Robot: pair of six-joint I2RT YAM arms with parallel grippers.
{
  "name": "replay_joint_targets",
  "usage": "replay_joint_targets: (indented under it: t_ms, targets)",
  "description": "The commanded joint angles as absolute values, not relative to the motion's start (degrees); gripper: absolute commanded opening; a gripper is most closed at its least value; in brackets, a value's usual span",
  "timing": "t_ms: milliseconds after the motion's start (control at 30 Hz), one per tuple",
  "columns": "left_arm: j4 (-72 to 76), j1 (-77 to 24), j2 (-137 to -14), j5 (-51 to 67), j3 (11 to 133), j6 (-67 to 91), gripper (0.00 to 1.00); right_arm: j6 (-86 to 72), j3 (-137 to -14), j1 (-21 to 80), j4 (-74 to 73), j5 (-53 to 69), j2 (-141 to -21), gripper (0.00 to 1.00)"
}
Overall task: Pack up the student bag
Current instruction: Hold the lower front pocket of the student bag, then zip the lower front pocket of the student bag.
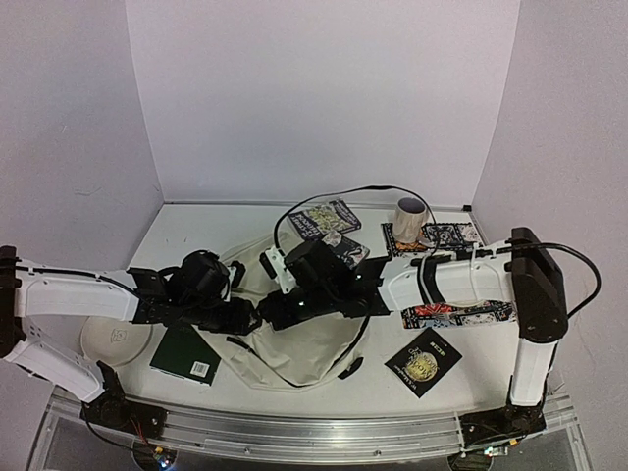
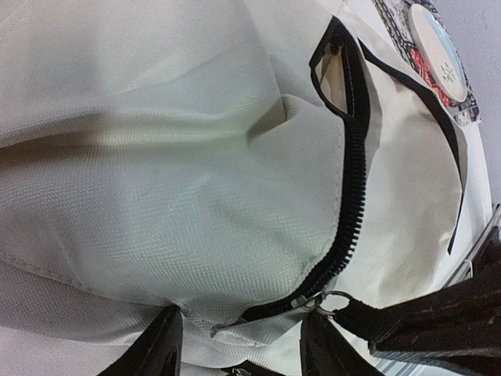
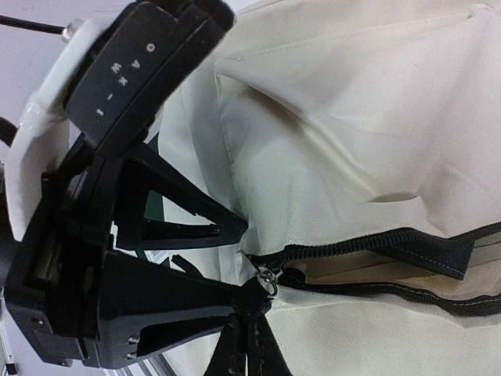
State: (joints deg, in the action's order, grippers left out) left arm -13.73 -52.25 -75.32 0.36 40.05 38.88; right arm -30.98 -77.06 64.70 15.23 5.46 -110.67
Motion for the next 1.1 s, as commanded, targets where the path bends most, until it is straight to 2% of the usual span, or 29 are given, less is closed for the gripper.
replay_joint_targets:
  t_ms: [0, 133, 267, 300, 667, 1067]
  targets:
    - [-9.0, -52.3, -77.0, -3.9, 41.6, 38.1, 0.45, -30.1, -80.8, 64.5, 16.3, 7.9, -106.9, 0.00]
    - [-7.1, -52.3, -78.3, -3.7, 41.2, 38.1, 0.31, -30.1, -81.2, 64.4, 16.2, 8.4, -106.9, 0.00]
    - [-6.7, -52.4, -78.4, -2.5, 40.5, 37.8, 0.03, -30.1, -81.1, 64.1, 15.8, 7.6, -106.9, 0.00]
    - [-6.7, -52.4, -78.0, -2.1, 40.2, 37.7, 0.00, -30.3, -80.9, 63.7, 15.7, 7.5, -106.8, 0.00]
    - [-8.8, -52.4, -69.7, -0.3, 34.1, 39.7, 0.00, -31.0, -77.4, 54.4, 13.2, 6.9, -104.8, 0.00]
    - [-14.2, -52.4, -63.7, -3.2, 33.2, 41.0, 0.00, -28.4, -75.1, 44.2, 10.2, 6.6, -105.6, 0.00]
